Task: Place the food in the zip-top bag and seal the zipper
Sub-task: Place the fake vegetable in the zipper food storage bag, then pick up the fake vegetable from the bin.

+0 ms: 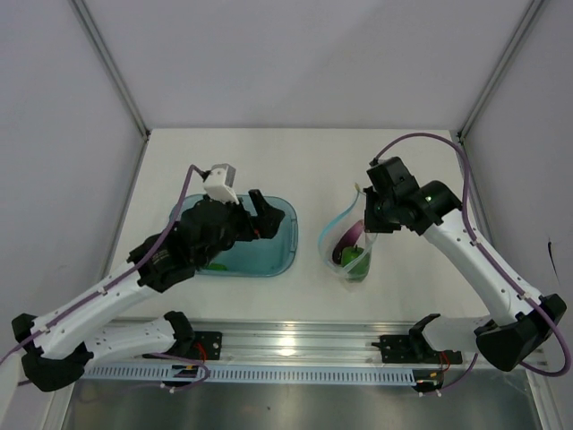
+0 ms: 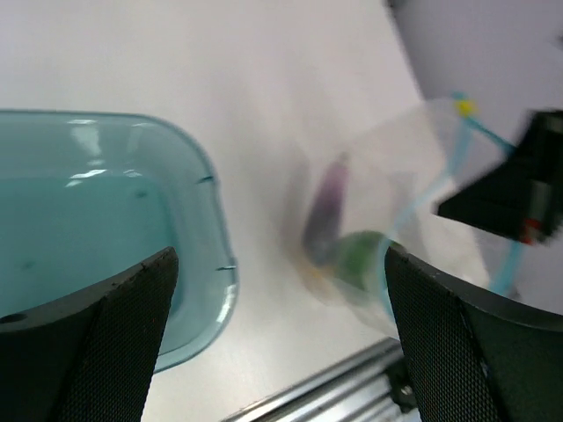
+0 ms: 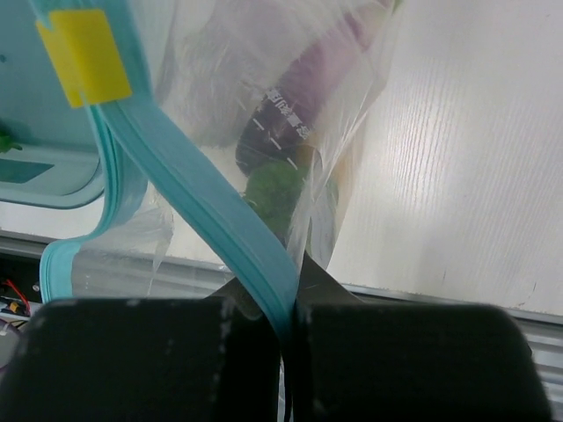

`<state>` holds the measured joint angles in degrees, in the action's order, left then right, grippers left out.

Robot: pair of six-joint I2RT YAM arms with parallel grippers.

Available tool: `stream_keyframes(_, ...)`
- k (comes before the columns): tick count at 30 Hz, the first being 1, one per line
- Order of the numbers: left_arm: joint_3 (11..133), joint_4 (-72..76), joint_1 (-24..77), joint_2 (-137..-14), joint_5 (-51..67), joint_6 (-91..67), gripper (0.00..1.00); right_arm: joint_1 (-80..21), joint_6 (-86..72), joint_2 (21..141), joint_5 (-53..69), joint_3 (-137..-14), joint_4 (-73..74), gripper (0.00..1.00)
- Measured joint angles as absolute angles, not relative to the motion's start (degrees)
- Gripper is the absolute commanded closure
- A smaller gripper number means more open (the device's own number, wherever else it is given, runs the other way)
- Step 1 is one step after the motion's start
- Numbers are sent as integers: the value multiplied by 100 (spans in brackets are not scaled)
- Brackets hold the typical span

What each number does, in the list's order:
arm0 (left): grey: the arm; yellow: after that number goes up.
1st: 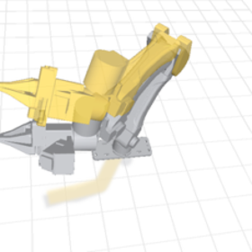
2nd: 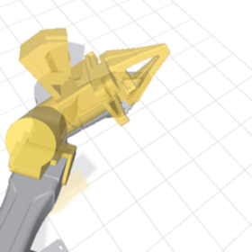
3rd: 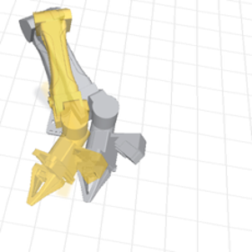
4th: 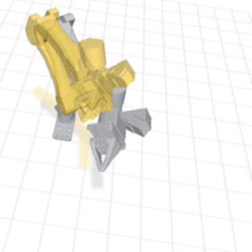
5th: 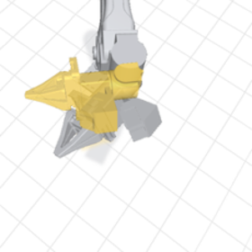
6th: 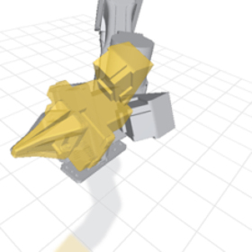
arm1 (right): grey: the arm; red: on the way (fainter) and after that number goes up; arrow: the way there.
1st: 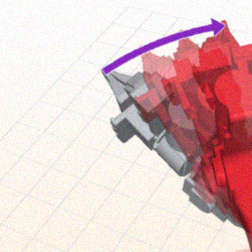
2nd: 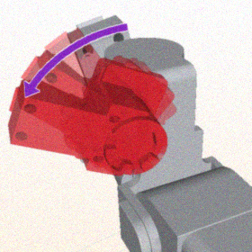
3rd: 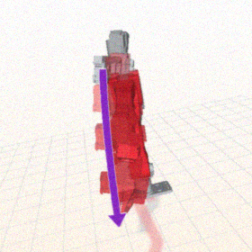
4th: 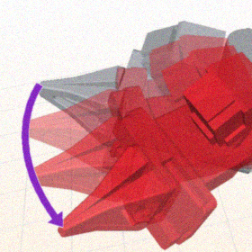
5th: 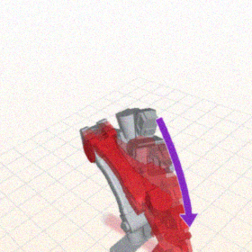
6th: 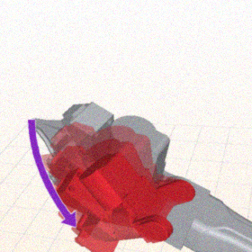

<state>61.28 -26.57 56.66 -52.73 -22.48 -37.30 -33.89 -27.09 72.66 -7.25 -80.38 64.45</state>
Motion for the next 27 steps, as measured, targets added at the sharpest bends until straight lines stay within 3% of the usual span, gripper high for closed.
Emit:
stream_keyframes(14,5992,-4853,2423,-6508,-2064,-5339,0,-3374,-2646,7266,-849,-7948,6445,100)
stream_keyframes(27,7006,-6648,1518,-9203,-2296,-6652,1,-3378,-2626,7166,-884,-7819,6445,100)
